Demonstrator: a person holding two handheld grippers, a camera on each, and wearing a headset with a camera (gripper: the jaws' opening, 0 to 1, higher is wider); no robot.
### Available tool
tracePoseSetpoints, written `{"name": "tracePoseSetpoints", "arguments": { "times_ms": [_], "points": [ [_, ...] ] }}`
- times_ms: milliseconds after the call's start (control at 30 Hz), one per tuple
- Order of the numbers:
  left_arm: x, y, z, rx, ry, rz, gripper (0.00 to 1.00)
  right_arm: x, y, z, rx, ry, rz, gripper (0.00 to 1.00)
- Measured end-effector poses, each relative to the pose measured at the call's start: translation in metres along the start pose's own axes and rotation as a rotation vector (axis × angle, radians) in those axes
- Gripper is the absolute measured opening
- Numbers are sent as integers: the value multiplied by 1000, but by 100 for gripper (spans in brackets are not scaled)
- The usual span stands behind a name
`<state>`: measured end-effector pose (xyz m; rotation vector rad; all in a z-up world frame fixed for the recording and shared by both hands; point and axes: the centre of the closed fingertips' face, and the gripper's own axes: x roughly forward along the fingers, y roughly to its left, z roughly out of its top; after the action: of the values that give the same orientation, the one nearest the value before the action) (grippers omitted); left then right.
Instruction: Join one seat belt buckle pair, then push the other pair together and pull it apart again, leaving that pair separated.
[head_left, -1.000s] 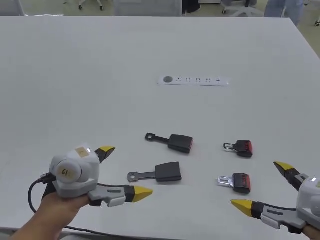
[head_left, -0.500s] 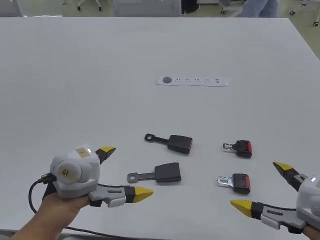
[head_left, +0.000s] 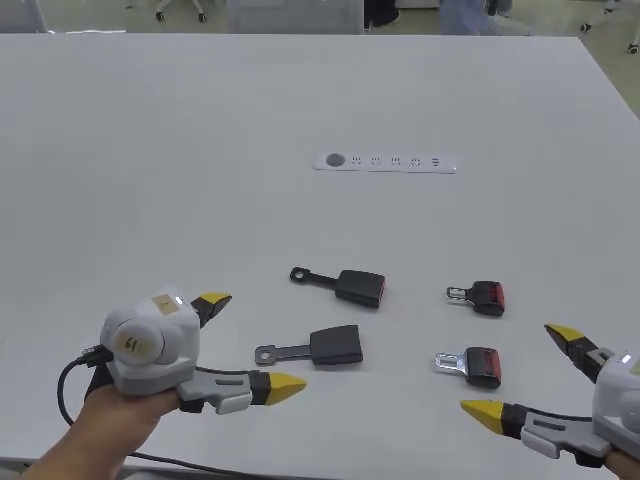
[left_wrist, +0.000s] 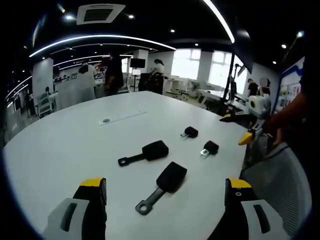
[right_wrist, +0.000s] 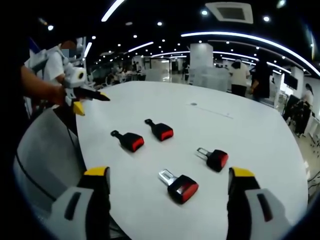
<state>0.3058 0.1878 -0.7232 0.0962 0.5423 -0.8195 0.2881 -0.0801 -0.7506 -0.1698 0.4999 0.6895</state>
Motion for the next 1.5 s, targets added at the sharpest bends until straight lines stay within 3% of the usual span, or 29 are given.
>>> {"name": "tracePoseSetpoints", "arguments": {
  "times_ms": [1033,1500],
  "points": [
    [1,-1,-2,5,9,-2,100,1,-1,-5,0,9,7,99],
    [5,0,-3,8,17,-10,100,2,0,-9,-12,35,34,98]
  ]
}}
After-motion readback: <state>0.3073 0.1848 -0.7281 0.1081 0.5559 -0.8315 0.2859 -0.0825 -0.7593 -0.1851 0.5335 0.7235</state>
